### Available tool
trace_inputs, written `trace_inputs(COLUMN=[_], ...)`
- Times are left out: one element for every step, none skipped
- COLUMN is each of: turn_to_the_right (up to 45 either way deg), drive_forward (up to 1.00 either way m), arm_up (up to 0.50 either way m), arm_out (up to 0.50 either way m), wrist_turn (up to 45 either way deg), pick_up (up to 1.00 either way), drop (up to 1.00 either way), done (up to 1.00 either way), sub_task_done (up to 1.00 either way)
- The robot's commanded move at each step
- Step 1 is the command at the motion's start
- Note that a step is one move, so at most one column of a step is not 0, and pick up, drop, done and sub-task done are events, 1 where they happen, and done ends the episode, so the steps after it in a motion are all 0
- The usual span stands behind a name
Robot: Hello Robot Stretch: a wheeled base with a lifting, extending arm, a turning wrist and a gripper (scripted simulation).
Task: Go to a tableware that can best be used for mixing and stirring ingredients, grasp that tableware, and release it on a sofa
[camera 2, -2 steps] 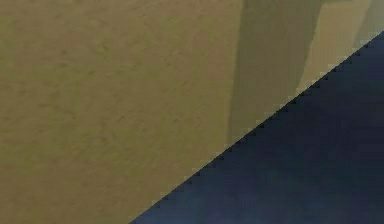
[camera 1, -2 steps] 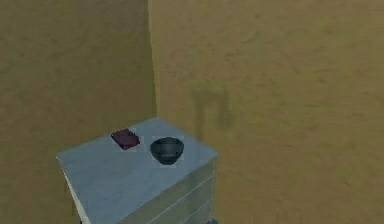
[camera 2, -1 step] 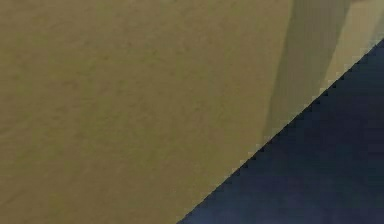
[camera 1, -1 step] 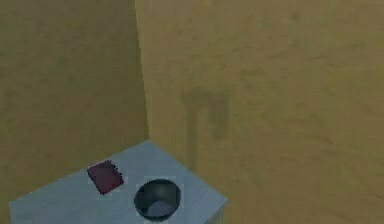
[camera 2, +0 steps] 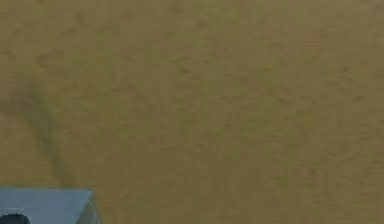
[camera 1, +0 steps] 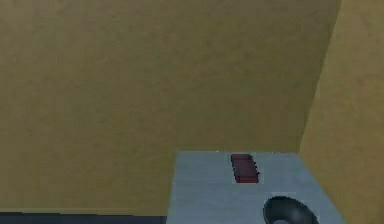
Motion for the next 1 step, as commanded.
trace_inputs(turn_to_the_right=[-45.0], drive_forward=[0.00], arm_up=[0.00], arm_out=[0.00], wrist_turn=[0.0], pick_up=[0.00], drop=[0.00], done=[0.00], sub_task_done=[0.00])
